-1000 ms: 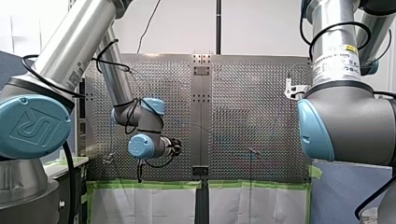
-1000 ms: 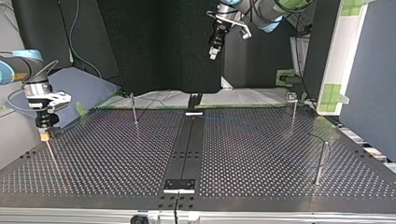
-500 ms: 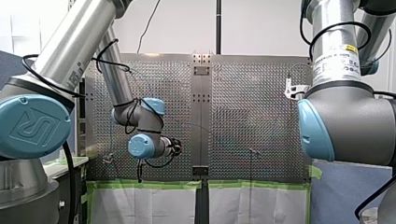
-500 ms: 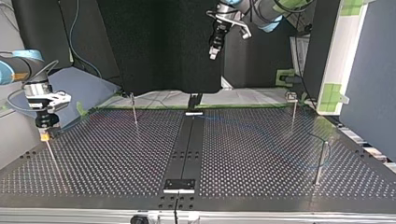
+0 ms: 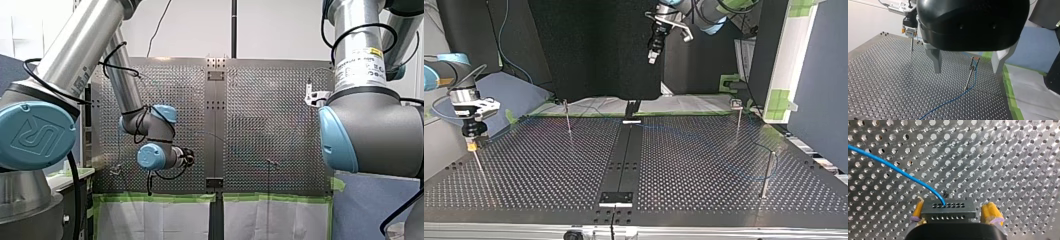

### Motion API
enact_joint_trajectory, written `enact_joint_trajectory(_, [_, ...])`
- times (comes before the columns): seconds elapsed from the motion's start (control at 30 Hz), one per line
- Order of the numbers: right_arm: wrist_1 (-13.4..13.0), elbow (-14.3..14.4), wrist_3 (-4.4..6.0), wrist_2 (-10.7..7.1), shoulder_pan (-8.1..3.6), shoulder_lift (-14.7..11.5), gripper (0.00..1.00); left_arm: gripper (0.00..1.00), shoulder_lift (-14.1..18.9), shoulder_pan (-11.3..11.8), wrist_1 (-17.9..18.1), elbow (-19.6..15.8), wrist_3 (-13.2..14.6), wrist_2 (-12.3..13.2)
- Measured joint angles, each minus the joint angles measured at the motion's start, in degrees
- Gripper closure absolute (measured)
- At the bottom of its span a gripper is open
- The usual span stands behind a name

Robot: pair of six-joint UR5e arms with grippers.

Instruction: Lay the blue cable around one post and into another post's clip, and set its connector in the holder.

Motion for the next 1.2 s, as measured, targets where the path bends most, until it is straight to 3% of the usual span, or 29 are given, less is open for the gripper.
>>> enact_joint_trajectory(1.2, [0.00, 0.00, 0.00, 0.00, 0.00, 0.00, 0.02, 0.00, 0.00, -0.08, -1.73, 1.21, -1.05, 1.05])
